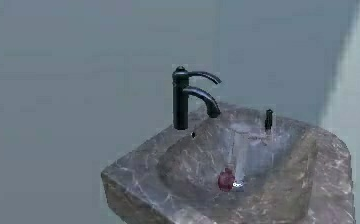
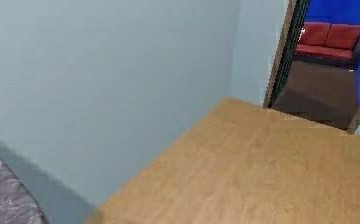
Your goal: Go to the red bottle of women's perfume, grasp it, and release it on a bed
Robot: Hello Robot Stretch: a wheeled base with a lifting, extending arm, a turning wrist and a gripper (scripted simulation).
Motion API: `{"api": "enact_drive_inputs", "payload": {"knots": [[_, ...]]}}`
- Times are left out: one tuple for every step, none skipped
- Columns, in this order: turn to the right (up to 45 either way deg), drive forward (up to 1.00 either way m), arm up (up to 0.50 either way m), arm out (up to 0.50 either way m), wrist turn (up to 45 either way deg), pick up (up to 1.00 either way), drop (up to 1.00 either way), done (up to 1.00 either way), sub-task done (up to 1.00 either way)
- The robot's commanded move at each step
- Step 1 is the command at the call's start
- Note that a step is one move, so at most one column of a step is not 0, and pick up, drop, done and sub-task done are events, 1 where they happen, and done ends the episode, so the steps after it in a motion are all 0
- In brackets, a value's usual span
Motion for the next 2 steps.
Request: {"api": "enact_drive_inputs", "payload": {"knots": [[-45.0,0.00,0.00,0.00,0.0,0.00,0.00,0.00,0.00],[-24.0,0.00,0.00,0.00,0.0,0.00,0.00,0.00,0.00]]}}
